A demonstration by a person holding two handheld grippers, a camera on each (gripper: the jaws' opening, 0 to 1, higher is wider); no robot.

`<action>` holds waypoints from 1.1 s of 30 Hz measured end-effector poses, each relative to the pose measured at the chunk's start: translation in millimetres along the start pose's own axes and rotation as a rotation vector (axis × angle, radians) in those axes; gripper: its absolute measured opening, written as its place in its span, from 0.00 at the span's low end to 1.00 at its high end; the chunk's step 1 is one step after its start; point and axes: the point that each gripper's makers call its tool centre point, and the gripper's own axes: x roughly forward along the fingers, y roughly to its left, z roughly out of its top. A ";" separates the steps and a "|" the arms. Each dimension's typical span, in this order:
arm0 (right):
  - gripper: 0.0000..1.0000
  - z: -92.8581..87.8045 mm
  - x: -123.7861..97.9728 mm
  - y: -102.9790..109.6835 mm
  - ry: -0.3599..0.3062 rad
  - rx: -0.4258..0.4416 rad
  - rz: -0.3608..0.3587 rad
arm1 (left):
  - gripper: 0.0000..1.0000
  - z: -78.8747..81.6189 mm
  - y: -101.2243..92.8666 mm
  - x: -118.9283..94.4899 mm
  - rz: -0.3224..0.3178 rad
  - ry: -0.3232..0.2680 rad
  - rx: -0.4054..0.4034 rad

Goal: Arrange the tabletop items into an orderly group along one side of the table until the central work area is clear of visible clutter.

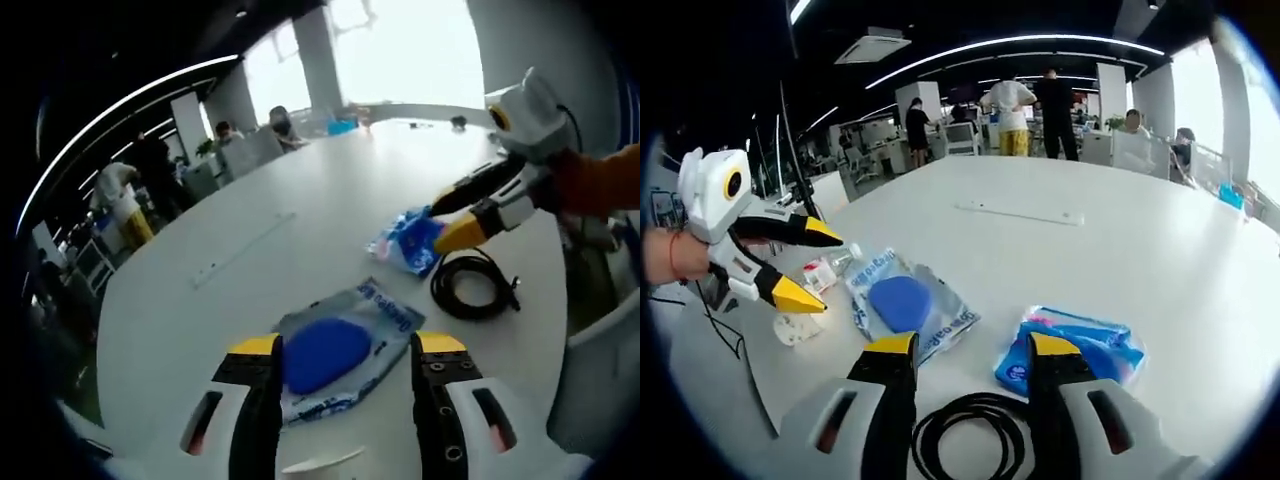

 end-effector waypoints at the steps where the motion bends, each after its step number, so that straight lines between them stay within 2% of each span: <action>1: 0.41 2.2 1.8 1.4 -0.003 -0.002 0.005 | 0.48 -1.4 2.2 -1.9 0.003 0.000 -0.005; 9: 0.41 13.3 15.2 10.2 0.013 -0.032 0.032 | 0.48 -15.7 27.5 -14.3 0.055 0.015 -0.046; 14: 0.40 18.5 28.4 16.0 0.051 -0.061 0.053 | 0.47 -23.4 41.5 -19.1 0.082 0.031 -0.071; 22: 0.38 24.9 45.0 21.5 0.073 -0.076 0.071 | 0.47 -34.0 54.0 -20.8 0.102 0.049 -0.094; 33: 0.39 19.8 58.4 21.5 0.124 -0.077 0.065 | 0.48 -42.7 64.3 -20.9 0.109 0.058 -0.119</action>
